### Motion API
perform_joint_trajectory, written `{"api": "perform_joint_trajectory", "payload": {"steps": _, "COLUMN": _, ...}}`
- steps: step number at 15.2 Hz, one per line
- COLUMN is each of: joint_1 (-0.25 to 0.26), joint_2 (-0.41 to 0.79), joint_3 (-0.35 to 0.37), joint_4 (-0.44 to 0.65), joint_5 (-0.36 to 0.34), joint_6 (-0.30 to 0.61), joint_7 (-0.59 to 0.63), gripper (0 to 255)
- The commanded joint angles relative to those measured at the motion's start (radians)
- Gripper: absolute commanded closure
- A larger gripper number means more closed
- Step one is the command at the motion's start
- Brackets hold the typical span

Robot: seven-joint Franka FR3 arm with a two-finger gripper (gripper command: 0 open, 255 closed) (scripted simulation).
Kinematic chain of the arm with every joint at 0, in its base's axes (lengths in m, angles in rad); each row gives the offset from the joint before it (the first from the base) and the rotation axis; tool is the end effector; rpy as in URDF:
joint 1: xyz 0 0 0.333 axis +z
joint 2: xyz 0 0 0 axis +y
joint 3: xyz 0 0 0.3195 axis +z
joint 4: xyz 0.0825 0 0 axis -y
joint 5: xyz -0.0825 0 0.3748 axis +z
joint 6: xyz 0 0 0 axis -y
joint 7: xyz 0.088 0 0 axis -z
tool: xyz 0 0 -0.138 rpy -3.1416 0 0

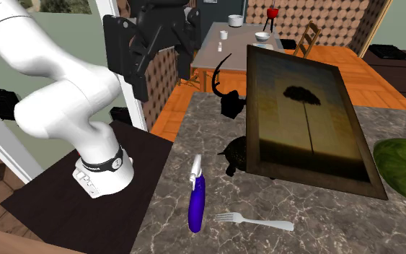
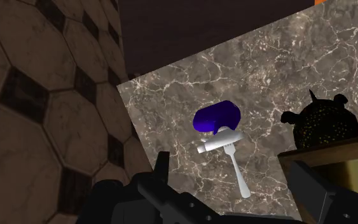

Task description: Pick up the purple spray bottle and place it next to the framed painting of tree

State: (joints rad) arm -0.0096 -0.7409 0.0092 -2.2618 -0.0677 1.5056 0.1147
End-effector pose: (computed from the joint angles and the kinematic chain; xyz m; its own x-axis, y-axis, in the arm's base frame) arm 0.3013 -0.0090 0.5866 0.9926 -0.1214 -0.0066 -0.1206 -0.9899 0.0750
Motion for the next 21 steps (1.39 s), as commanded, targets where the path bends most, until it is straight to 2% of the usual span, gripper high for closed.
{"api": "perform_joint_trajectory", "payload": {"steps": 1, "joint_1": 0.0, "joint_2": 0.0, "joint_3": 0.0, "joint_4": 0.0, "joint_5": 0.0, "joint_6": 0.0, "joint_7": 0.0, "gripper": 0}}
{"api": "perform_joint_trajectory", "payload": {"steps": 13, "joint_1": -0.098, "joint_2": 0.265, "joint_3": -0.095, "joint_4": -0.166, "joint_5": 0.139, "joint_6": 0.297, "joint_7": 0.196, "gripper": 0}}
{"api": "perform_joint_trajectory", "payload": {"steps": 21, "joint_1": -0.133, "joint_2": 0.498, "joint_3": -0.163, "joint_4": -0.232, "joint_5": 0.286, "joint_6": 0.507, "joint_7": 0.259, "gripper": 0}}
